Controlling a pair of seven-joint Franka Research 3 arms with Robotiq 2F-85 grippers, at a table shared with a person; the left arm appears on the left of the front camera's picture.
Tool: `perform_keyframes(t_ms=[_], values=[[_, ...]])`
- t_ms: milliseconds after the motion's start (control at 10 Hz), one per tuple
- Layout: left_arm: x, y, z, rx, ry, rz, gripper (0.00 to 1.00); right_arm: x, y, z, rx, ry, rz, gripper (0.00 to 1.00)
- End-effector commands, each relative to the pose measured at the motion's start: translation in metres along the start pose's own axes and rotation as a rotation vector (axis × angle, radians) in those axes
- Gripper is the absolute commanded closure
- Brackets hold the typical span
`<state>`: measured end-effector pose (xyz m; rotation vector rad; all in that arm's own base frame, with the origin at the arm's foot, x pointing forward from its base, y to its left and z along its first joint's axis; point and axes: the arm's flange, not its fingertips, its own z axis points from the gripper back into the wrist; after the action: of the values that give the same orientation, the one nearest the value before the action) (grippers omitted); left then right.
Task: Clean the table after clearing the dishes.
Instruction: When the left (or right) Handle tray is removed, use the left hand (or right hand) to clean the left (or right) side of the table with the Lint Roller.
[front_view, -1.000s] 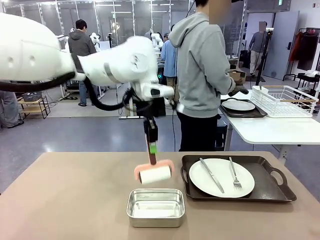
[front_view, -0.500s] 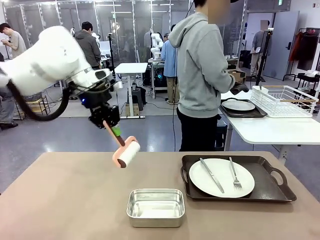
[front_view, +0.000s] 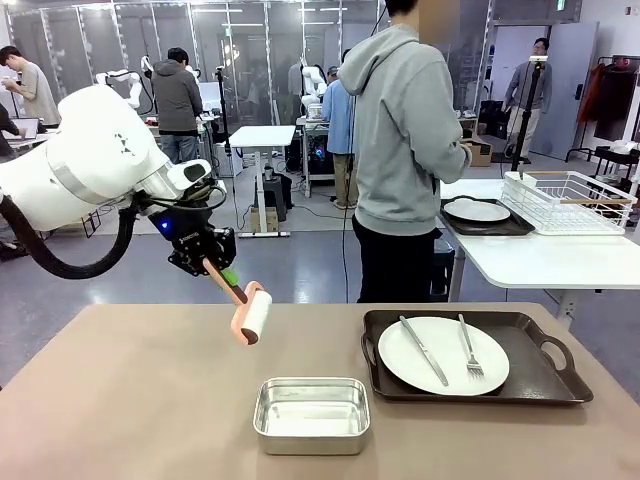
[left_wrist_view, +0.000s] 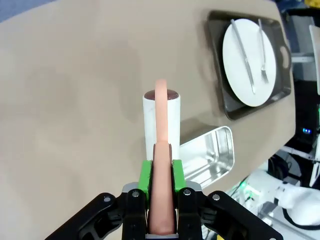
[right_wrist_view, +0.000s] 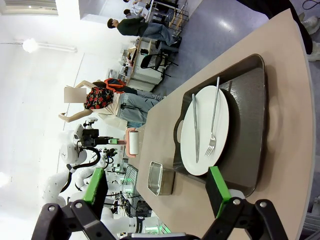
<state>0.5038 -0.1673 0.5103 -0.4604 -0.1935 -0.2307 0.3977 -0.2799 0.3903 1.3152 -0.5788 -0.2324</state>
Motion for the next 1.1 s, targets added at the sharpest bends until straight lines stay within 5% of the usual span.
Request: perform_keyframes(t_ms=[0,100,200,400,600,1000], values=[[0.008,0.002,0.009,-0.016,0.031,-0.037,0.93,-0.002,0.003,0.001,0.0,0.01,0.005,0.0],[0.008,0.002,0.009,-0.016,0.031,-0.037,0.93,-0.002,0.003,0.001,0.0,0.01,0.005,0.0],[0.002,-0.002,0.003,-0.006,0.01,-0.013,0.79,-0.002,0.003,0.001,0.0,0.01,0.005,0.0],[0.022,0.041,0.005,-0.078,-0.124,0.151,0.79,-0.002,0.003,0.001,0.0,0.01,0.005,0.0],[0.026,0.082,-0.012,-0.198,-0.135,0.235,0.79,-0.002,0.003,0.001,0.0,0.01,0.005,0.0],[0.029,0.138,-0.05,-0.322,0.007,0.238,0.79,-0.002,0.003,0.001,0.0,0.01,0.005,0.0]])
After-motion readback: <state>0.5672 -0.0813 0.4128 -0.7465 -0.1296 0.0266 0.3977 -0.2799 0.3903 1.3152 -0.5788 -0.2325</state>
